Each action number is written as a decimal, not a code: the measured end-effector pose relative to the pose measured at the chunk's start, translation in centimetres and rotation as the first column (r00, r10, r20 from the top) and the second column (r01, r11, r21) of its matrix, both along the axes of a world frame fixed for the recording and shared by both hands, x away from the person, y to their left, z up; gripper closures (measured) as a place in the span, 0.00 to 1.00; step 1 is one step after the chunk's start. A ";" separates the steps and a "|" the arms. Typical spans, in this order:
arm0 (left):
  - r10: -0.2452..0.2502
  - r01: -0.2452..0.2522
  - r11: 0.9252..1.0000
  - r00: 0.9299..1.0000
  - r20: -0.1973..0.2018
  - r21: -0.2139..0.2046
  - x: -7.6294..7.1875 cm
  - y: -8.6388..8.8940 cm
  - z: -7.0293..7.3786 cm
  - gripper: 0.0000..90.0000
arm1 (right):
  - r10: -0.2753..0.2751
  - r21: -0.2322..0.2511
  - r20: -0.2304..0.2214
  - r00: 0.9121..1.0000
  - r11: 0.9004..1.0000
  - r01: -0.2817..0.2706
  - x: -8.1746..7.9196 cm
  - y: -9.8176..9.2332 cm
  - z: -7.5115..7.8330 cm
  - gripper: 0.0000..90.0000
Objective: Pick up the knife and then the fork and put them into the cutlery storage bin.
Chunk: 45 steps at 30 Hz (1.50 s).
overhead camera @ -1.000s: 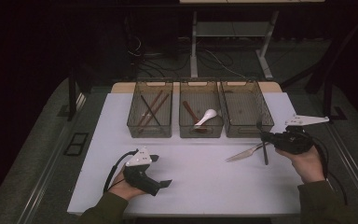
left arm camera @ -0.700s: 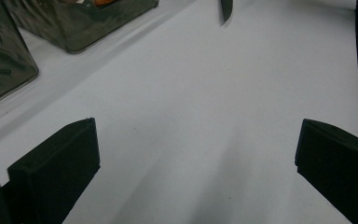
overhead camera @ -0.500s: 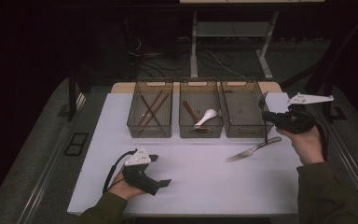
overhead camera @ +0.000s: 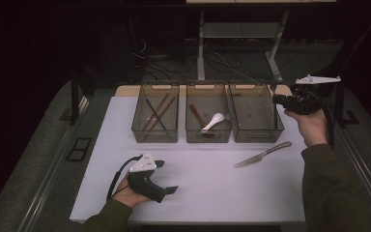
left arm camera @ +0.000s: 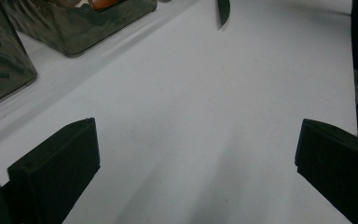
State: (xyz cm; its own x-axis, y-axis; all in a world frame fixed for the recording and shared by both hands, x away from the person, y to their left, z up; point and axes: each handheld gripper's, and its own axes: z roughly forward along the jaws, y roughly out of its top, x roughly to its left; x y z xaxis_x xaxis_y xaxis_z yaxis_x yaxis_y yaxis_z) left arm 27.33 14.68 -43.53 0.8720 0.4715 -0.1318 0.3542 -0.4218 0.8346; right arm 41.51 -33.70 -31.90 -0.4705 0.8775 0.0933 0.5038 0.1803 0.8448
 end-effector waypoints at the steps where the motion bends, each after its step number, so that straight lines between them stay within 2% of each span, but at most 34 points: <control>1: 0.001 -0.001 1.000 1.000 -0.001 -0.001 0.0 0.0 0.0 0.00 | -0.004 0.003 0.000 1.000 1.000 0.004 0.3 -0.1 -0.2 0.96; 4: 0.000 0.000 1.000 1.000 -0.002 -0.004 0.0 0.0 0.0 0.00 | -0.013 0.011 -0.014 1.000 1.000 0.013 1.1 -0.2 -0.8 0.96; 12: 0.001 -0.001 1.000 1.000 -0.002 -0.010 -0.1 -0.1 0.0 0.00 | -0.034 -0.066 -0.088 0.996 0.997 0.028 2.0 0.3 -2.9 0.96; 17: -0.002 0.002 1.000 1.000 -0.002 -0.007 -0.1 -0.2 0.0 0.00 | -0.029 -0.074 -0.131 0.991 0.997 0.020 2.2 0.3 -4.1 0.96; 20: -0.004 0.004 1.000 1.000 -0.001 -0.006 -0.1 -0.2 -0.1 0.00 | -0.030 -0.098 -0.159 0.987 0.995 0.014 2.4 0.5 -4.7 0.96; 29: -0.003 0.003 1.000 1.000 -0.005 -0.008 -0.1 -0.2 -0.1 0.00 | -0.015 -0.129 -0.204 0.979 0.992 -0.011 3.0 1.0 -5.6 0.95; 33: -0.006 0.006 1.000 1.000 -0.006 -0.006 -0.1 -0.3 -0.1 0.00 | -0.014 -0.140 -0.209 0.978 0.990 -0.015 3.3 1.5 -5.9 0.95; 35: -0.006 0.006 1.000 1.000 -0.005 -0.005 -0.1 -0.3 -0.1 0.00 | -0.010 -0.146 -0.213 0.977 0.989 -0.021 3.4 1.7 -6.0 0.92; 38: -0.007 0.007 1.000 1.000 -0.004 -0.006 -0.1 -0.3 -0.1 0.00 | -0.008 -0.155 -0.211 0.977 0.988 -0.025 3.5 1.9 -6.2 0.77; 43: -0.007 0.007 1.000 1.000 -0.005 -0.005 -0.1 -0.3 -0.1 0.00 | -0.014 -0.121 -0.200 0.980 0.993 -0.011 3.3 1.6 -6.1 0.63; 45: -0.007 0.007 1.000 1.000 -0.004 -0.005 -0.1 -0.3 -0.1 0.00 | -0.012 -0.091 -0.195 0.981 0.996 -0.006 3.2 1.5 -5.9 0.56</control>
